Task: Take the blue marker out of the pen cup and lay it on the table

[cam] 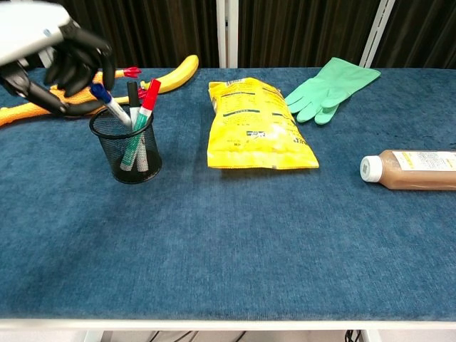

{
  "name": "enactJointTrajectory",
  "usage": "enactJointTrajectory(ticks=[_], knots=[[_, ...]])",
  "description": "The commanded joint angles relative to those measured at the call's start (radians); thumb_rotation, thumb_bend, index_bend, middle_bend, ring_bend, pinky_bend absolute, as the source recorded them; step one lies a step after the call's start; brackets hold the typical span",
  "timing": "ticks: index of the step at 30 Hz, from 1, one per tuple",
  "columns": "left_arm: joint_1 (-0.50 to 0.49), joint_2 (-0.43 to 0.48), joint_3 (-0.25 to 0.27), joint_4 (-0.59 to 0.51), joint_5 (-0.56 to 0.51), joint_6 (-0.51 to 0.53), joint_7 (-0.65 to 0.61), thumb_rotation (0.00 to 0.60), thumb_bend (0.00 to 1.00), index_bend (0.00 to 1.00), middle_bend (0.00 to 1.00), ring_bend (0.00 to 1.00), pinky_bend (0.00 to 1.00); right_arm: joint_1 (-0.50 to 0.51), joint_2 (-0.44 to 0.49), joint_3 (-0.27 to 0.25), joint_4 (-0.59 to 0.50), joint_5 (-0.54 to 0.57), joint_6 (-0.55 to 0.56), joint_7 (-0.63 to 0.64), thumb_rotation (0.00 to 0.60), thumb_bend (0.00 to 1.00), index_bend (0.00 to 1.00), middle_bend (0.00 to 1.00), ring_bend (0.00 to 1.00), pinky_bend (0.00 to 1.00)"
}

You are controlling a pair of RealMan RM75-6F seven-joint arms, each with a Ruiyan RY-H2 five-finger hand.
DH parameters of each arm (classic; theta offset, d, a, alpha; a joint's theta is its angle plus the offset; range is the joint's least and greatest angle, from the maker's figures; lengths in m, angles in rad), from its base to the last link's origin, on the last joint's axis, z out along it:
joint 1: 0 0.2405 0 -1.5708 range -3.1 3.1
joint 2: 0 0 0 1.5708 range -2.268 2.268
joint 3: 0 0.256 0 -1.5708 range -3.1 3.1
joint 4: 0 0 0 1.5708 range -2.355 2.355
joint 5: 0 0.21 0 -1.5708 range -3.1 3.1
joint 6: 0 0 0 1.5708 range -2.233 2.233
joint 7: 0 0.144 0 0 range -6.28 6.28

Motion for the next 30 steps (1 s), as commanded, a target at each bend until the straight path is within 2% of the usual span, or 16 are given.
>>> enactJointTrajectory(ticks=[1, 7, 12, 17, 22, 28, 30], knots=[[0.031, 0.061, -0.009, -0.065, 0.025, 0.062, 0.013, 0.6, 0.38, 0.59, 0.74, 0.69, 0.7, 0.0, 0.001, -0.001, -0.003, -0.003, 0.002, -0.002, 0.6, 0.12, 0.0, 0.0, 0.0, 0.0], [0.085, 0.152, -0.025, -0.146, 0.039, 0.158, 0.008, 0.6, 0.38, 0.59, 0.74, 0.69, 0.7, -0.001, 0.001, -0.001, -0.008, -0.004, 0.005, -0.009, 0.6, 0.13, 0.0, 0.0, 0.0, 0.0], [0.121, 0.182, -0.042, -0.133, 0.003, 0.201, -0.012, 0.6, 0.39, 0.59, 0.74, 0.69, 0.7, -0.004, 0.0, -0.002, -0.008, -0.005, 0.008, -0.008, 0.6, 0.13, 0.0, 0.0, 0.0, 0.0], [0.108, 0.144, -0.044, -0.035, -0.064, 0.14, -0.028, 0.6, 0.41, 0.59, 0.74, 0.69, 0.7, -0.002, 0.0, -0.003, -0.008, -0.002, 0.001, -0.011, 0.6, 0.13, 0.0, 0.0, 0.0, 0.0], [0.081, 0.082, -0.035, 0.074, -0.15, 0.027, -0.062, 0.6, 0.42, 0.59, 0.74, 0.69, 0.7, -0.001, 0.005, -0.003, -0.02, -0.001, -0.001, -0.02, 0.6, 0.13, 0.0, 0.0, 0.0, 0.0], [0.069, 0.035, -0.019, 0.158, -0.195, -0.039, -0.062, 0.6, 0.42, 0.59, 0.73, 0.68, 0.7, 0.001, 0.008, 0.0, -0.023, 0.012, -0.012, -0.02, 0.6, 0.13, 0.0, 0.0, 0.0, 0.0], [0.066, 0.032, -0.013, 0.167, -0.192, -0.054, -0.075, 0.6, 0.4, 0.56, 0.69, 0.66, 0.7, 0.003, 0.007, -0.001, -0.022, 0.013, -0.016, -0.022, 0.6, 0.13, 0.0, 0.0, 0.0, 0.0]])
